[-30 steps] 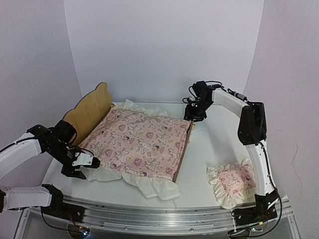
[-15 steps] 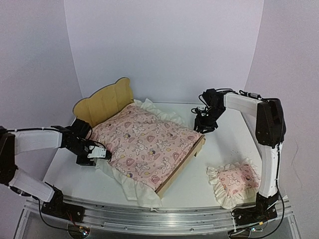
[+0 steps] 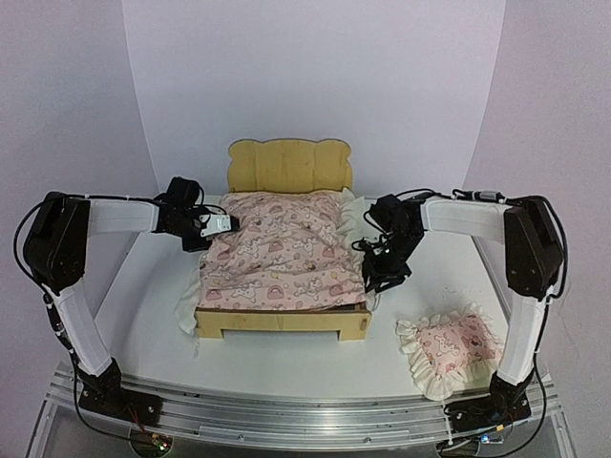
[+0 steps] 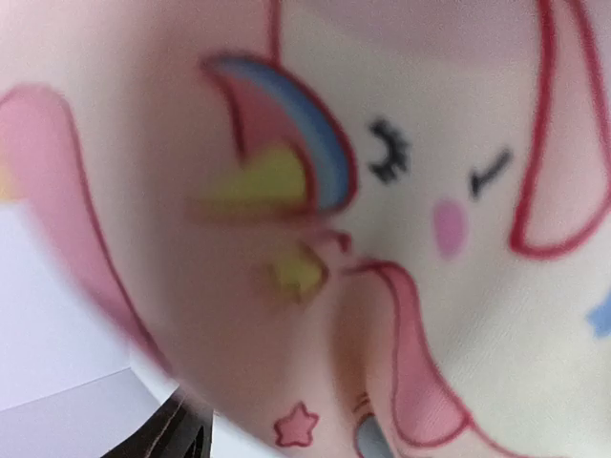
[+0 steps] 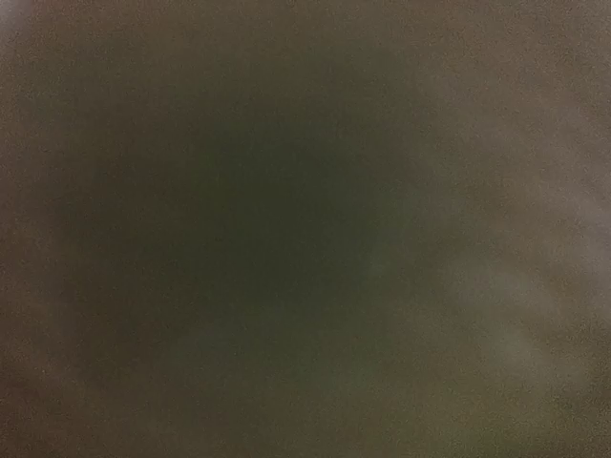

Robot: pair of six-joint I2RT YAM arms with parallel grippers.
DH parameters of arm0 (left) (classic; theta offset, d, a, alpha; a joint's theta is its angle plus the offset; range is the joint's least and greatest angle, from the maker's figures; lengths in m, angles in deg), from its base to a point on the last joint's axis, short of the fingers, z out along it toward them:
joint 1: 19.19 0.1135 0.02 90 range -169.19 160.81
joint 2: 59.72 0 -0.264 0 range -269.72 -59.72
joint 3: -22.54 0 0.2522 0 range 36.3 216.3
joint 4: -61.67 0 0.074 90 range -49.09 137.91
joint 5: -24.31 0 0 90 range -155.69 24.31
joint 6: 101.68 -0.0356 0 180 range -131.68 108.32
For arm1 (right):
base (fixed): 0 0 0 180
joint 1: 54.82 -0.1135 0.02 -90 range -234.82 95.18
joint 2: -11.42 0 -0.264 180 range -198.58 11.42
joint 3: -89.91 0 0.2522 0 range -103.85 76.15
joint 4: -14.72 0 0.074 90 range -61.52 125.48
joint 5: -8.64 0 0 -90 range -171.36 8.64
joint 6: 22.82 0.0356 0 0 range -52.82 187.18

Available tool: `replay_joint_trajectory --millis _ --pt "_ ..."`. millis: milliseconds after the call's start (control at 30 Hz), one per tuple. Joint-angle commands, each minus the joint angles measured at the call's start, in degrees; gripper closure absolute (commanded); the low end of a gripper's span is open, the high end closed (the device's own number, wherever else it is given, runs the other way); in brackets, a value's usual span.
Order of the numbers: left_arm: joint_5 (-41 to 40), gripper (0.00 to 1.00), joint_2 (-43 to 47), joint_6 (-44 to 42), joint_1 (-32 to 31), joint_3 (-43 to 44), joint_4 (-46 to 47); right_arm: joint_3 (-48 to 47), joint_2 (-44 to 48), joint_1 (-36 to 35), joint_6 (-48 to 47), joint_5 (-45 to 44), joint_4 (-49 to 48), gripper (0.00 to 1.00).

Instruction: Set up the pet bed

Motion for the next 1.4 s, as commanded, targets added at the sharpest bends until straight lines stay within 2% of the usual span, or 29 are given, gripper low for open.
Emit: replay_joint_trajectory --millis 0,100,200,367,467,533,633,833,967,1100,1233,1367 --pt "7.5 0.39 -1.7 4.8 -0.1 5.1 3.7 4.1 5.7 -12.4 8.7 7.7 -13.9 0.58" --pt "9.3 0.36 -2.5 7.1 2.9 7.7 1.5 6.6 5.7 -18.1 15.4 5.9 -23.6 0.59" --pt "10.8 0.32 -2.7 8.6 6.7 9.3 0.0 4.0 2.5 -23.1 17.3 4.7 -28.7 0.59" --pt "9.7 0.26 -1.9 10.3 12.9 11.5 -1.6 -0.9 -0.5 -26.0 14.2 5.7 -28.7 0.59" --pt "8.8 0.25 -0.3 14.2 17.3 12.2 -4.4 -1.3 2.9 -25.6 5.5 4.0 -22.1 0.56" --pt "9.0 0.25 2.1 16.3 19.6 11.2 -6.0 -0.6 6.2 -23.1 1.1 2.0 -15.1 0.54" --pt "9.3 0.24 7.2 19.6 22.4 9.5 -7.9 0.7 11.4 -15.9 -0.5 1.4 -9.6 0.53" --pt "11.8 0.24 16.7 22.7 23.4 11.1 -19.4 -4.7 16.2 -1.6 -6.4 -4.4 -6.9 0.48" --pt "15.6 0.26 24.2 16.0 23.4 5.7 -27.9 -13.7 10.6 5.8 -10.4 -2.1 -9.5 0.43" --pt "21.5 0.27 31.8 5.7 23.4 -1.2 -40.6 -26.7 0.6 10.2 -14.1 5.4 -13.3 0.39" --pt "25.8 0.27 38.0 -4.4 23.3 -8.3 -51.6 -35.3 -7.7 10.9 -17.4 10.6 -14.7 0.39" --pt "24.5 0.26 41.8 -4.6 23.3 -16.6 -49.4 -33.7 -9.2 10.9 -15.3 9.2 -22.8 0.41"
